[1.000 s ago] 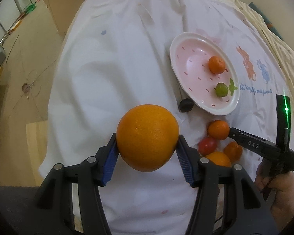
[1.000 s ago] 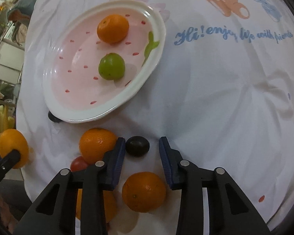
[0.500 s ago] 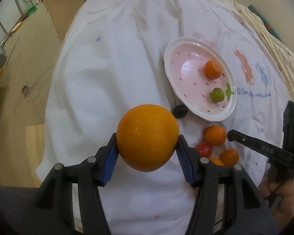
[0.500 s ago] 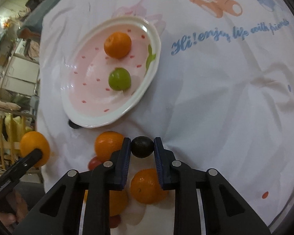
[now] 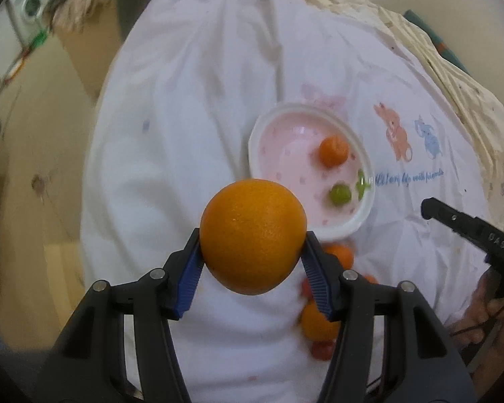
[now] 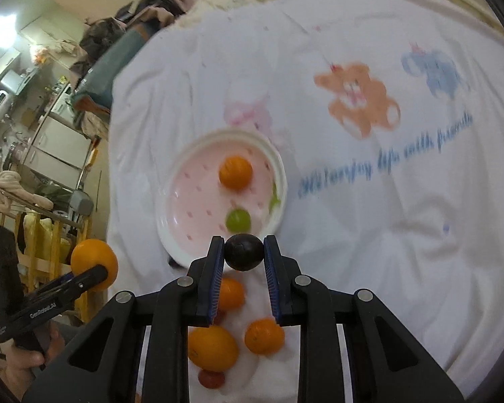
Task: Organize fruits
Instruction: 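Lower the orange and grape onto the pink plate and open both grippers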
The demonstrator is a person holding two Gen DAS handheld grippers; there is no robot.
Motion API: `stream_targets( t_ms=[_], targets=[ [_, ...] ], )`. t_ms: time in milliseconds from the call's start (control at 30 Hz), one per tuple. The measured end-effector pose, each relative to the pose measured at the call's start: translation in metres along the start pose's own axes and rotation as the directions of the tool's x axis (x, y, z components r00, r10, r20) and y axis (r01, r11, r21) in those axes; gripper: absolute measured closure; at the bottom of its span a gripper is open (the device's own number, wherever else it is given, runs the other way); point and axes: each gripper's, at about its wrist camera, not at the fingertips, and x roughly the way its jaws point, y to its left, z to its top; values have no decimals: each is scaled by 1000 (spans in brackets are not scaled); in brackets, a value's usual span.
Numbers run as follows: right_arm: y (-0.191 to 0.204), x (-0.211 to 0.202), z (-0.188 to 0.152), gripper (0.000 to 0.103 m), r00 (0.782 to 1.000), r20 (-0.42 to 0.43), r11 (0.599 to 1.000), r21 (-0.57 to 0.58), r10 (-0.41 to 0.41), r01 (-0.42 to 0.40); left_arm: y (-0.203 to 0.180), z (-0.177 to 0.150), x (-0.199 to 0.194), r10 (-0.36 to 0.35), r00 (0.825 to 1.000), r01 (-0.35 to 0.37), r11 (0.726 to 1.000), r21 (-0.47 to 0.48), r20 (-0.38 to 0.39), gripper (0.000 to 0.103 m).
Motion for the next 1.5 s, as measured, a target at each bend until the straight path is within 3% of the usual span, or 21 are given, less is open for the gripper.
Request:
stream_targets(
  t_ms=[233, 467, 767, 967, 1500],
  targets=[
    [16, 19, 42, 78, 1000, -1, 997, -76, -12, 12, -24, 42, 19, -29, 1000, 29, 998, 47, -7, 50],
    [3, 57, 53, 78, 998, -59, 999, -33, 2, -4, -42, 60, 63, -19, 999, 22, 996, 84, -38, 50],
    [-1, 101, 45, 77, 993, -109, 997, -69, -36, 28, -53, 56, 108, 5, 996, 9, 988, 154, -92, 50],
    [-8, 104, 44, 77, 995, -91, 996, -88, -37, 29, -49, 59, 122, 0, 992, 14, 993, 116, -125, 50],
    [-19, 110, 43, 74, 995, -95, 998, -67, -3, -3, -52, 60, 134, 30, 992, -14, 991, 132, -122, 48]
  ],
)
